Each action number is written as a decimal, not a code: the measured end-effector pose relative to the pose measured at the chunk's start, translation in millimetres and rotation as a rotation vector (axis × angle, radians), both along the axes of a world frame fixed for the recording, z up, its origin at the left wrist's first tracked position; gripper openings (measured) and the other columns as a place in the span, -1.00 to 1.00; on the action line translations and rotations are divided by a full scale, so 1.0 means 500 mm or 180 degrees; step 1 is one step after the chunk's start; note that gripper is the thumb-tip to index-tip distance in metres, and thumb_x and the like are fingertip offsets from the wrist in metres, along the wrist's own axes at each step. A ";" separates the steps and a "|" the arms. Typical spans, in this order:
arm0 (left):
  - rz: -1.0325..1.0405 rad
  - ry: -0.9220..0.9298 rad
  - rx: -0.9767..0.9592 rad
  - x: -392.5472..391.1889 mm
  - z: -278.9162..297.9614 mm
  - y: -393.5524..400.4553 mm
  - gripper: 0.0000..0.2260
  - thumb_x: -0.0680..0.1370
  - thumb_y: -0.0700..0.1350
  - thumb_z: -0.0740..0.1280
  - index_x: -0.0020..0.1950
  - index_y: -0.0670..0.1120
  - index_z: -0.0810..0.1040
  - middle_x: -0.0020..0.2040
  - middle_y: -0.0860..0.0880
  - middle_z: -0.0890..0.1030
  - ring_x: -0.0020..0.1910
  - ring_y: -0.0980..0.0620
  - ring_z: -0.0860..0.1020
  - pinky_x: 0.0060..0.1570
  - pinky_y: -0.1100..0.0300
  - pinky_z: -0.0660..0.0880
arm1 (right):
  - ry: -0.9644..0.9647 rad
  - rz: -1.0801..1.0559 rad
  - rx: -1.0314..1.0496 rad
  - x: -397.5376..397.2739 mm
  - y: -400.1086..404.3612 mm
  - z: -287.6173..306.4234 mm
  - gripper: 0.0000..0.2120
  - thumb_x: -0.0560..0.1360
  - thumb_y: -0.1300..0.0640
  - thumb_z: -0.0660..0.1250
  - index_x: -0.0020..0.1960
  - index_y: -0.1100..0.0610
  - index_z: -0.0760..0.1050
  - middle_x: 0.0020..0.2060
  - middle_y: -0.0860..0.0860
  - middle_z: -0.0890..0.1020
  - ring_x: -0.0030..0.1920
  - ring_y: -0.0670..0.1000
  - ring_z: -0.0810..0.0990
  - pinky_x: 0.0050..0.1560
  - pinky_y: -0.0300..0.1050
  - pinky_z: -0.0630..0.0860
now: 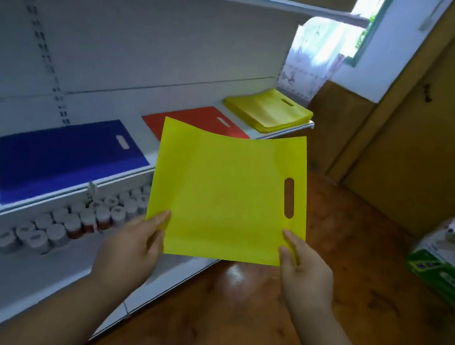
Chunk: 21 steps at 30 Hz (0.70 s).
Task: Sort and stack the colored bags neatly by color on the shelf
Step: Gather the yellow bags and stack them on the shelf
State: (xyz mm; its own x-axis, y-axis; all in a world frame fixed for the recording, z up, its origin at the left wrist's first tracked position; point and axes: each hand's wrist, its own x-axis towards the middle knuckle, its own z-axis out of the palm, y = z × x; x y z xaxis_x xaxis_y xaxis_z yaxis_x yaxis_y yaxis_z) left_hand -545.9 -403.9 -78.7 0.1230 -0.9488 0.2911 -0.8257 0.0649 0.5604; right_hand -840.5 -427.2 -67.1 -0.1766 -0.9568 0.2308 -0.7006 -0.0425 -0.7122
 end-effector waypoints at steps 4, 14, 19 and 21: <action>-0.0380 -0.0144 -0.0103 -0.105 0.012 -0.181 -0.63 0.56 -0.04 0.26 0.37 0.00 0.54 -0.02 -0.13 0.65 -0.15 -0.17 0.61 -0.22 0.04 0.56 | 0.0084 -0.0351 0.0041 -0.116 -0.095 0.026 -0.67 0.57 0.12 0.34 0.32 -0.02 0.55 0.21 -0.04 0.62 0.24 -0.05 0.55 0.14 -0.28 0.40; -0.1006 -0.0220 -0.0267 -0.391 0.013 -0.488 -0.66 0.55 -0.15 0.37 0.34 -0.06 0.57 0.02 -0.14 0.66 -0.21 -0.16 0.60 -0.32 0.22 0.33 | 0.0247 -0.0812 0.0065 -0.396 -0.308 0.000 -0.65 0.57 0.12 0.35 0.35 0.01 0.52 0.22 0.02 0.62 0.24 0.04 0.57 0.17 -0.10 0.48; -0.0532 -0.0200 -0.0253 -0.490 -0.004 -0.606 -0.62 0.55 -0.04 0.25 0.36 -0.03 0.55 0.01 -0.10 0.66 -0.19 -0.15 0.61 -0.30 0.12 0.47 | 0.0304 -0.0300 0.0128 -0.506 -0.536 -0.008 -0.66 0.57 0.13 0.34 0.34 0.02 0.53 0.23 0.03 0.62 0.25 0.04 0.57 0.16 -0.15 0.45; -0.0226 -0.0226 -0.0180 -0.507 0.001 -0.638 -0.65 0.56 -0.11 0.32 0.35 -0.04 0.56 -0.01 -0.12 0.66 -0.20 -0.18 0.61 -0.33 0.10 0.49 | 0.0356 -0.0033 0.0185 -0.521 -0.623 0.002 -0.65 0.57 0.12 0.33 0.35 0.00 0.52 0.25 0.01 0.61 0.27 0.02 0.55 0.14 -0.21 0.41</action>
State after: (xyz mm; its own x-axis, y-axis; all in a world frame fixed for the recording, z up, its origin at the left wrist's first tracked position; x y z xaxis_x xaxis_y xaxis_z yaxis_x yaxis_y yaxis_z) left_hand -799.6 -722.9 -78.4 0.0333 -0.9362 0.3499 -0.8554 0.1544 0.4944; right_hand -1101.1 -738.6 -66.3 -0.1628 -0.9674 0.1938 -0.7761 0.0043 -0.6306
